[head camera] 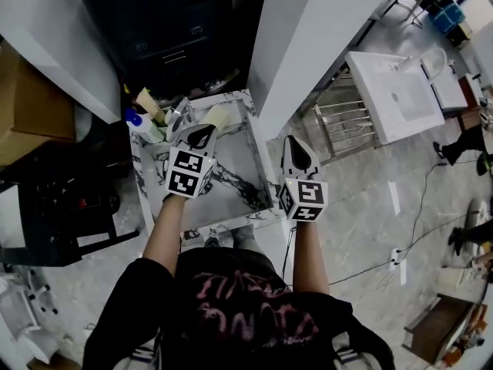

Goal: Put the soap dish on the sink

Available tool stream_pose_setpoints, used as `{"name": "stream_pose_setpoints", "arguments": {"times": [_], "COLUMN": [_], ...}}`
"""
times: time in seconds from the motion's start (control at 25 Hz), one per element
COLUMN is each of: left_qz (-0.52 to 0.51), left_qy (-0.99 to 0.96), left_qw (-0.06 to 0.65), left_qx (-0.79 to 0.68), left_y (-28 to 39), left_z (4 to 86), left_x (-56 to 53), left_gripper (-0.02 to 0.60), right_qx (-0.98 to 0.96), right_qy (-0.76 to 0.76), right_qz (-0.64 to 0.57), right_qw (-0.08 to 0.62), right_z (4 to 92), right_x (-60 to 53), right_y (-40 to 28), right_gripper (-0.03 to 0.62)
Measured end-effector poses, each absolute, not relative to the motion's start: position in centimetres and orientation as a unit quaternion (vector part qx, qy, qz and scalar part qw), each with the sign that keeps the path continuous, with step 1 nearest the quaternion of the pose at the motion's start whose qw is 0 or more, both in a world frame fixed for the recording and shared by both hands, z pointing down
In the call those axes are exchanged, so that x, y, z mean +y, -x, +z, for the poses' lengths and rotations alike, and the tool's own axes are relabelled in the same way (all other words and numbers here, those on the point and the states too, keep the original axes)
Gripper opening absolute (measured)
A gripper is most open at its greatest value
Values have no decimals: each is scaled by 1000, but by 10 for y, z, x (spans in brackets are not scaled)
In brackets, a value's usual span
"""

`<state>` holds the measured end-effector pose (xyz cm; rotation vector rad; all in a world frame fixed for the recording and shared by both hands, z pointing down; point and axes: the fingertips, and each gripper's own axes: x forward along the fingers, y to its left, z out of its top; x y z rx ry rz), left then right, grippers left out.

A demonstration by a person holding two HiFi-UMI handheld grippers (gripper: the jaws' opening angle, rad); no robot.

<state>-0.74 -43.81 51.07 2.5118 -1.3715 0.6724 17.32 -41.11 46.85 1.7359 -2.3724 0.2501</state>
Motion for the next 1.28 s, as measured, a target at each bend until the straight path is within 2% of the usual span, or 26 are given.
{"name": "stream_pose_setpoints", "arguments": {"times": [0.68, 0.88, 1.28], "left_qz": [134, 117, 85], "left_qy": [-842, -843, -846], "left_qw": [35, 5, -12], "left_qx": [-522, -525, -525], "left_y": [69, 76, 83], "left_z": [415, 388, 366], "left_x": [-407, -399, -386], "left_gripper": [15, 15, 15], "right_qx": [-817, -819, -821], "right_qy": [-569, -566, -565], "right_qz": [52, 38, 18], "right_qw": [81, 79, 77], "right_z": [435, 423, 405], "right_x": [-408, -407, -396], "right_y": [-124, -117, -112], "right_gripper": [13, 12, 12]}}
